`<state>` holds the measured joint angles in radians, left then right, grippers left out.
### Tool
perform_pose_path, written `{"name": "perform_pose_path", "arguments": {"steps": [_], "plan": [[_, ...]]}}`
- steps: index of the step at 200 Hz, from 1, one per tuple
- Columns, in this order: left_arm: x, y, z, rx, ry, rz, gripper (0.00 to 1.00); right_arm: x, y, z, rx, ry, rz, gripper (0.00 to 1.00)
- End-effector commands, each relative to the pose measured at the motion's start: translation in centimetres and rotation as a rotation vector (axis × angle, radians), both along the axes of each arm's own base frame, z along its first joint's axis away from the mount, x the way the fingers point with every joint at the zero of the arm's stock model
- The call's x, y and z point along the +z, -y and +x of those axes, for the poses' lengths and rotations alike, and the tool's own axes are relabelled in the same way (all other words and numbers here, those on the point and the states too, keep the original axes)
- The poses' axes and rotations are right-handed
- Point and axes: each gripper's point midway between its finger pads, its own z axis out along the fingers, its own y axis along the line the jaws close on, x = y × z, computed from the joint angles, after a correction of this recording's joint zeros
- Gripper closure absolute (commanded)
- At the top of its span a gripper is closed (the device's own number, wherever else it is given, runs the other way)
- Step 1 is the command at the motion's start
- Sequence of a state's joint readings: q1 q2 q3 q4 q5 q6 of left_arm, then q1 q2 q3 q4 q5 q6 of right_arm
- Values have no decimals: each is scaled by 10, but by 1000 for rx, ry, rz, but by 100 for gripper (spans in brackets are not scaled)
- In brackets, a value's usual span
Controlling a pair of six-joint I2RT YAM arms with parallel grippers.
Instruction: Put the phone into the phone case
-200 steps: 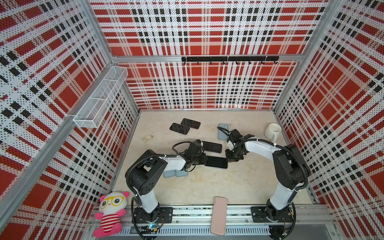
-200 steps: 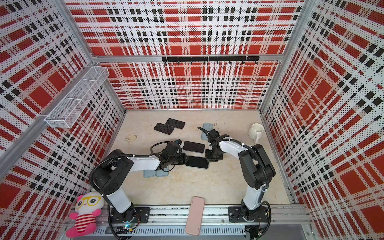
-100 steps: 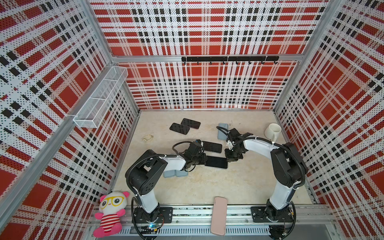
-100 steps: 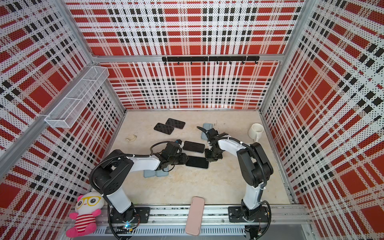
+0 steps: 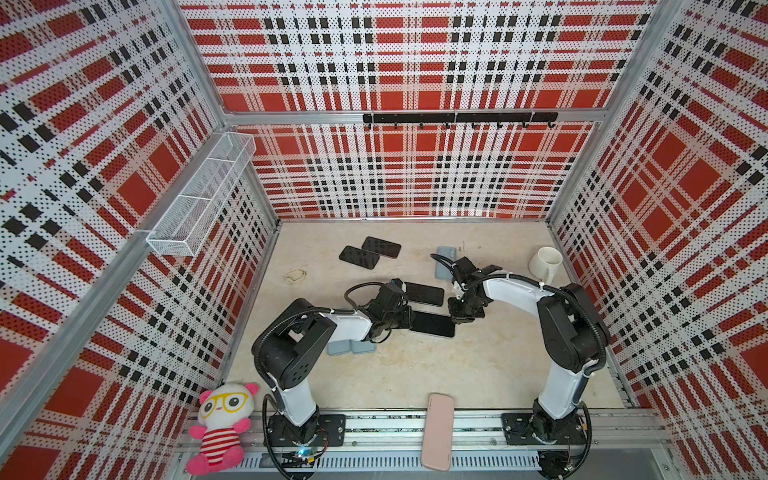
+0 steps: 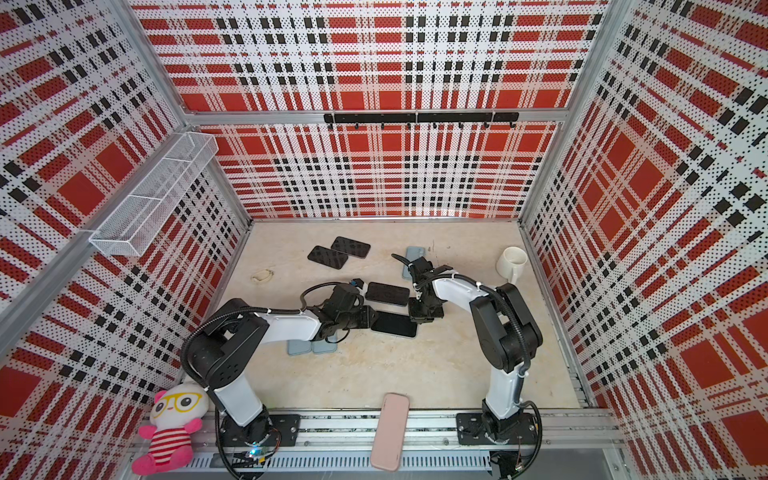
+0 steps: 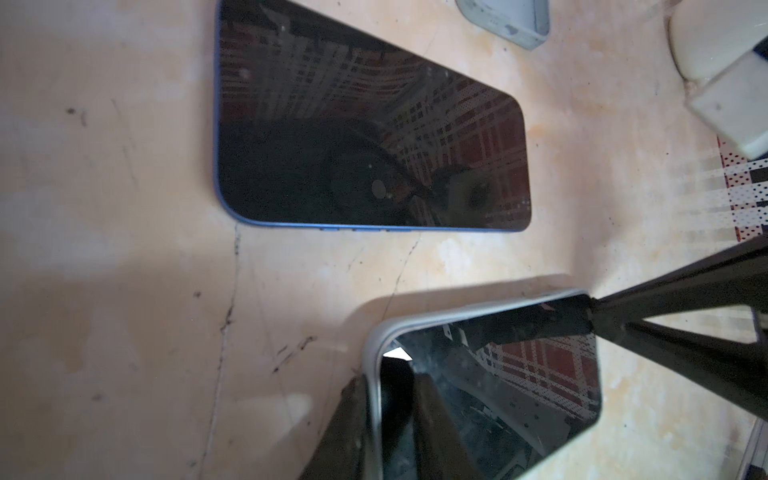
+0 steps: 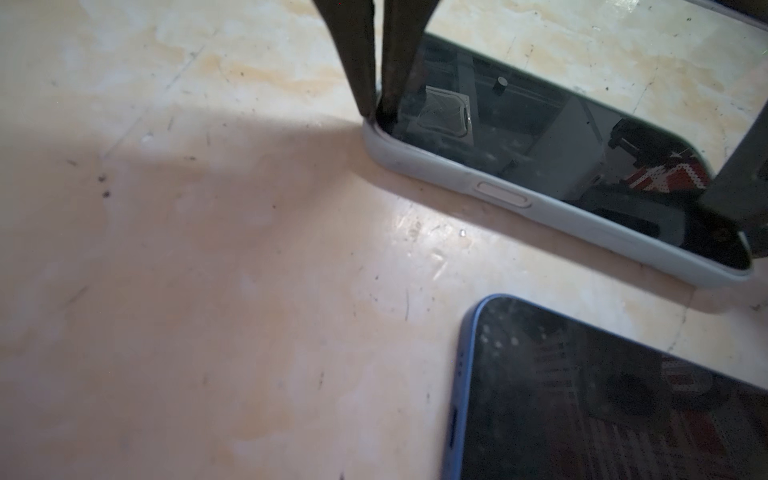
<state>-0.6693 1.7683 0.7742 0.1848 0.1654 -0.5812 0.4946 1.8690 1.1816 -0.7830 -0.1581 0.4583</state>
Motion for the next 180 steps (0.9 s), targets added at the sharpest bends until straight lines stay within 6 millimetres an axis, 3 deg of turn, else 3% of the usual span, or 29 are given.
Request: {"name": "perform_pose_path", "arguments": {"steps": [1,19,46,65,106,180], "plan": [[-25,5,-20,-56,-62,30,77,-70,3,-26,32,-99,-79,92],[-19,6,-18,-63,-54,27,77,-47,-3,-16,40,-58,-54,91],[-12,4,-14,-64,-40,35,77,9,0,3,42,41,-48,83],[-10,4,-13,-65,-36,38,77,27,7,7,23,63,-41,77],[-8,4,-12,-70,-33,45,77,18,5,5,29,39,-15,68],[-12,7,-13,-71,-37,44,77,-4,-17,4,45,0,98,72]]}}
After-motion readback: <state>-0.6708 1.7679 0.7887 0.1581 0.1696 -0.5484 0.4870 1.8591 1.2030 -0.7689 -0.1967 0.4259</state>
